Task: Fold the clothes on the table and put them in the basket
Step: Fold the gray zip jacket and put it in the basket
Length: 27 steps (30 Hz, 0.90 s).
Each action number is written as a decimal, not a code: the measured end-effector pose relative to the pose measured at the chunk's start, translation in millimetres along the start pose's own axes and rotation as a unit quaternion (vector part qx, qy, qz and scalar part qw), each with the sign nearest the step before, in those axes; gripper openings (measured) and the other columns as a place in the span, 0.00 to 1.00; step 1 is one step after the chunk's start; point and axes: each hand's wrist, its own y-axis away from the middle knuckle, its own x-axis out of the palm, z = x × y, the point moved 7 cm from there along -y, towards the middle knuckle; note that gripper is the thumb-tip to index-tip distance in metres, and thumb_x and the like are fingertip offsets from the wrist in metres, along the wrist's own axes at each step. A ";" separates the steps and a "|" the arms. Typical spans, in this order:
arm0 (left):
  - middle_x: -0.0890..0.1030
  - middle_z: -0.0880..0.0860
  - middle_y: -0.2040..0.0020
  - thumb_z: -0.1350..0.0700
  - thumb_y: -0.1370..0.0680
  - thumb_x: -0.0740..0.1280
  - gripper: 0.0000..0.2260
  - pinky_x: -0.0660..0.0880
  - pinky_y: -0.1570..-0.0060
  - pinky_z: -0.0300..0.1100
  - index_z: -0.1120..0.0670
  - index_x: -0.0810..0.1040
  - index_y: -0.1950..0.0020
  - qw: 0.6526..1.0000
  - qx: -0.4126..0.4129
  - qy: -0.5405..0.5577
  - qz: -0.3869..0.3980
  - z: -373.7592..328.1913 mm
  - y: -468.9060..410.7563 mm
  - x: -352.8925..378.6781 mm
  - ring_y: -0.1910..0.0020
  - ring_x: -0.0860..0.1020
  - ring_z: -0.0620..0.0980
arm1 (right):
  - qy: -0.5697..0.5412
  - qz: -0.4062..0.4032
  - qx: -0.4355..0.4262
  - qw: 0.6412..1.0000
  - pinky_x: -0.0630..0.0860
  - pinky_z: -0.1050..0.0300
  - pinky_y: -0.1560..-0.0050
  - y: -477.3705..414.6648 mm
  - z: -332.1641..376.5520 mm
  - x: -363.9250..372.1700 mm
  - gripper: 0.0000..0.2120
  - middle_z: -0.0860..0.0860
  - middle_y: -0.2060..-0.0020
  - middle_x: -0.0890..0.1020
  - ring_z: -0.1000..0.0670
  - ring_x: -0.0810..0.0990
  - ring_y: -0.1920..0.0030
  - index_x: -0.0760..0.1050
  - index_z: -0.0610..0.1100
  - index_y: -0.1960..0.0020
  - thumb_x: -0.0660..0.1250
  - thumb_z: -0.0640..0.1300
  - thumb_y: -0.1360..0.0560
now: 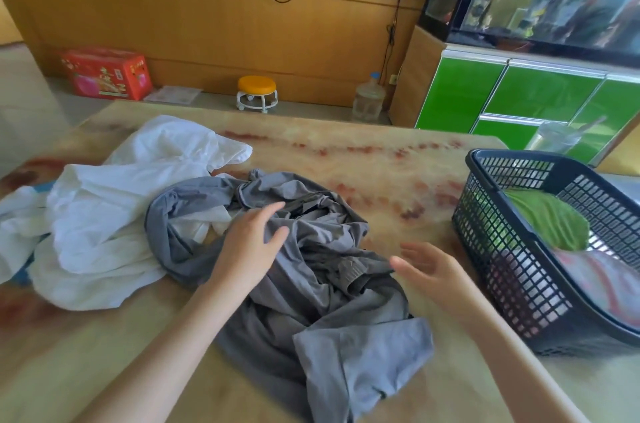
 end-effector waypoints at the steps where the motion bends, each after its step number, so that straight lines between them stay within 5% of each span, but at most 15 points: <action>1: 0.70 0.47 0.32 0.50 0.20 0.62 0.20 0.64 0.35 0.41 0.48 0.68 0.29 0.999 0.032 -0.012 0.006 -12.4 -4.2 7.2 0.33 0.67 0.46 | -0.021 0.010 0.007 1.000 0.78 0.58 0.45 -8.0 4.4 11.1 0.34 0.54 0.46 0.81 0.56 0.80 0.47 0.75 0.50 0.37 0.71 0.65 0.38; 5: 0.71 0.46 0.31 0.41 0.24 0.64 0.24 0.56 0.28 0.51 0.44 0.68 0.28 0.982 0.083 -0.151 0.073 -34.6 -26.5 43.1 0.31 0.67 0.47 | 0.067 0.035 -0.009 0.997 0.75 0.61 0.49 -31.7 11.4 51.2 0.20 0.56 0.51 0.82 0.56 0.79 0.49 0.80 0.50 0.46 0.78 0.54 0.35; 7: 0.79 0.47 0.41 0.41 0.25 0.65 0.19 0.63 0.34 0.48 0.45 0.76 0.36 0.976 0.057 -0.194 0.082 -31.6 -36.4 49.8 0.39 0.74 0.48 | 0.083 -0.014 -0.027 0.996 0.76 0.59 0.54 -38.1 13.8 41.9 0.09 0.55 0.58 0.83 0.53 0.81 0.55 0.80 0.51 0.56 0.77 0.49 0.34; 10: 0.78 0.46 0.62 0.47 0.24 0.68 0.09 0.68 0.67 0.39 0.51 0.80 0.51 0.995 0.013 -0.101 0.026 -23.9 -42.3 41.9 0.65 0.75 0.44 | 0.079 -0.108 -0.016 0.991 0.79 0.53 0.58 -49.3 8.2 1.6 0.07 0.53 0.64 0.83 0.50 0.81 0.60 0.79 0.52 0.63 0.77 0.46 0.33; 13: 0.78 0.48 0.58 0.51 0.21 0.64 0.08 0.67 0.65 0.37 0.55 0.76 0.52 0.994 -0.061 0.060 -0.074 -4.4 -46.7 22.1 0.59 0.76 0.47 | 0.082 -0.226 -0.012 0.971 0.76 0.53 0.55 -59.8 11.4 -47.6 0.05 0.48 0.58 0.83 0.46 0.81 0.57 0.80 0.47 0.57 0.75 0.43 0.31; 17: 0.74 0.53 0.52 0.52 0.18 0.59 0.12 0.64 0.56 0.42 0.59 0.71 0.43 0.944 -0.195 0.207 -0.170 23.2 -52.4 4.1 0.54 0.72 0.51 | 0.165 -0.320 0.008 0.933 0.69 0.56 0.57 -77.6 28.5 -92.3 0.08 0.44 0.53 0.82 0.43 0.79 0.55 0.79 0.42 0.48 0.70 0.43 0.26; 22: 0.74 0.57 0.47 0.53 0.20 0.60 0.14 0.68 0.54 0.46 0.57 0.64 0.38 0.939 -0.228 0.224 -0.128 33.5 -61.2 17.2 0.55 0.72 0.53 | 0.457 -0.005 0.138 0.879 0.75 0.54 0.57 -96.0 7.8 -59.9 0.16 0.45 0.56 0.78 0.46 0.78 0.56 0.75 0.38 0.40 0.66 0.47 0.23; 25: 0.70 0.52 0.45 0.52 0.23 0.66 0.22 0.67 0.51 0.45 0.52 0.61 0.33 0.934 -0.224 0.266 -0.074 27.9 -62.8 25.8 0.50 0.71 0.51 | 0.390 -0.060 0.015 0.919 0.77 0.53 0.52 -93.2 25.3 -45.8 0.17 0.46 0.49 0.81 0.44 0.80 0.51 0.77 0.43 0.41 0.66 0.53 0.24; 27: 0.72 0.51 0.44 0.53 0.24 0.68 0.23 0.68 0.50 0.44 0.52 0.64 0.32 0.934 -0.214 0.284 -0.041 23.0 -65.0 27.9 0.47 0.72 0.50 | 0.279 -0.024 -0.079 0.957 0.76 0.53 0.48 -92.4 39.3 -22.8 0.22 0.49 0.42 0.80 0.46 0.79 0.46 0.74 0.47 0.35 0.68 0.55 0.26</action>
